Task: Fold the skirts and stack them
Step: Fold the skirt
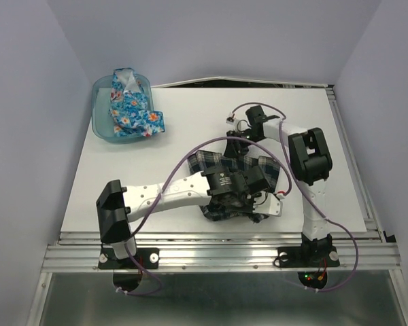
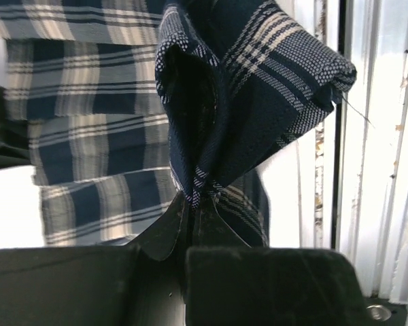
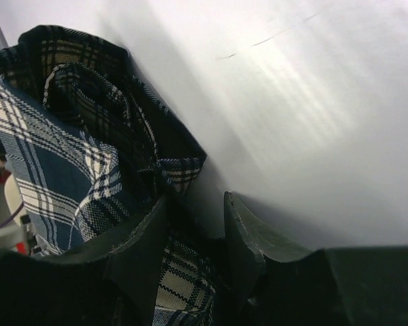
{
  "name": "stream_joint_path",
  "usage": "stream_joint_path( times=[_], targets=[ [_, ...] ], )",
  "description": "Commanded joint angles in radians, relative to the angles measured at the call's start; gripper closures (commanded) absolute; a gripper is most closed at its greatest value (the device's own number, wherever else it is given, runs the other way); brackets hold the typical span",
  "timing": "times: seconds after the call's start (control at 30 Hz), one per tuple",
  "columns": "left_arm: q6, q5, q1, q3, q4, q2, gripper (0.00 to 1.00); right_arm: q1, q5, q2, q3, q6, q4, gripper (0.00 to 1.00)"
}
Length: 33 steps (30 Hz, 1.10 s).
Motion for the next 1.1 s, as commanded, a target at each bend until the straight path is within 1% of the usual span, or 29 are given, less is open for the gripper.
stream_joint_path(
  times=[0.0, 0.17, 0.23, 0.33, 0.47, 0.53, 0.67, 0.83, 0.93, 0.97, 1.07],
  targets=[
    [0.09, -0.058, 0.04, 0.108, -0.047, 0.022, 1.0, 0.049, 0.005, -0.021, -0.069, -0.036, -0.043, 0.55],
    [0.149, -0.091, 0.099, 0.166, -0.034, 0.062, 1.0, 0.101, -0.042, -0.063, -0.129, -0.007, -0.018, 0.55],
    [0.178, -0.115, 0.123, 0.175, -0.01, 0.069, 1.0, 0.101, -0.062, -0.073, -0.15, 0.001, -0.009, 0.56],
    [0.204, -0.144, 0.145, 0.166, 0.024, 0.072, 1.0, 0.123, -0.079, -0.086, -0.172, 0.014, 0.008, 0.56],
    [0.225, -0.172, 0.191, 0.132, 0.116, 0.062, 1.0, 0.123, -0.133, -0.093, -0.198, 0.032, 0.02, 0.56],
    [0.236, -0.183, 0.203, 0.091, 0.159, 0.05, 1.0, 0.123, -0.146, -0.096, -0.208, 0.035, 0.029, 0.56],
    [0.271, -0.213, 0.211, -0.01, 0.323, 0.009, 1.0, 0.123, -0.174, -0.089, -0.202, 0.043, 0.031, 0.56],
    [0.285, -0.221, 0.217, -0.082, 0.392, 0.019, 1.0, 0.123, -0.196, -0.075, -0.186, 0.053, 0.031, 0.56],
    [0.299, -0.255, 0.231, -0.182, 0.505, 0.016, 1.0, 0.123, -0.212, -0.07, -0.182, 0.06, 0.03, 0.56],
    [0.301, -0.261, 0.234, -0.199, 0.568, 0.015, 1.0, 0.123, -0.214, -0.069, -0.182, 0.058, 0.03, 0.56],
    [0.307, -0.287, 0.243, -0.265, 0.68, 0.021, 1.0, 0.123, -0.222, -0.06, -0.182, 0.06, 0.03, 0.56]
  ],
)
